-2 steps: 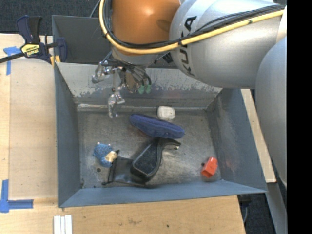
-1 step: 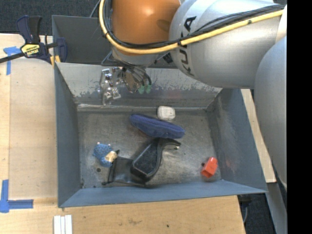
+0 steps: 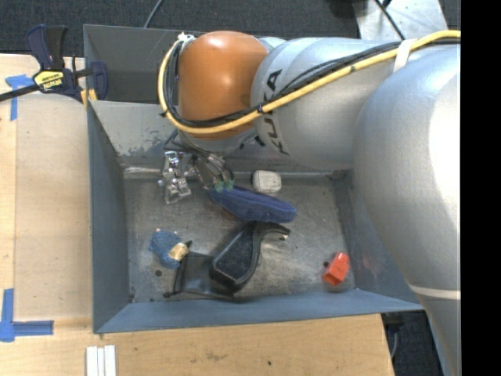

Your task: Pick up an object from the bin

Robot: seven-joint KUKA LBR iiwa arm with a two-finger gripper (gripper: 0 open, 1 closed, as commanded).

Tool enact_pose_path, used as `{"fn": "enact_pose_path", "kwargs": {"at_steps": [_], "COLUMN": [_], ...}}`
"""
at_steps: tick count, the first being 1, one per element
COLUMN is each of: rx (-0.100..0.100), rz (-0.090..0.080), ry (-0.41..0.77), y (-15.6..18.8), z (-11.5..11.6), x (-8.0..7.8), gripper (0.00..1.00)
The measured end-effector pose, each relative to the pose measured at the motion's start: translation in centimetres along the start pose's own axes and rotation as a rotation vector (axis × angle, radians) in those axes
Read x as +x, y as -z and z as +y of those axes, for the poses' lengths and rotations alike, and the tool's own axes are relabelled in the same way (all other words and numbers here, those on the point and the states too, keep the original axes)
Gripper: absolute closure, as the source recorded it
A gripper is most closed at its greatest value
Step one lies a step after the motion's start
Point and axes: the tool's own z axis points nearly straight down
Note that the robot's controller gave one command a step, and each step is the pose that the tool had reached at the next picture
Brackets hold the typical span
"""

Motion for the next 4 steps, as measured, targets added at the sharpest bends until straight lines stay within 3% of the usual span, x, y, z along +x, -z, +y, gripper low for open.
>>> {"fn": "enact_pose_path", "kwargs": {"at_steps": [1, 2, 3, 4], "rx": [-0.001, 0.003, 0.002, -0.004], "rz": [-0.009, -0.002, -0.014, -0.021], "ry": [-0.001, 0.025, 0.077, 0.045], "y": [0.5, -5.0, -3.8, -7.3], "z": [0.0, -8.0, -12.3, -16.4], "x": [-0.2, 3.1, 6.3, 6.7], "gripper": [0.0, 0.0, 0.0, 0.0]}}
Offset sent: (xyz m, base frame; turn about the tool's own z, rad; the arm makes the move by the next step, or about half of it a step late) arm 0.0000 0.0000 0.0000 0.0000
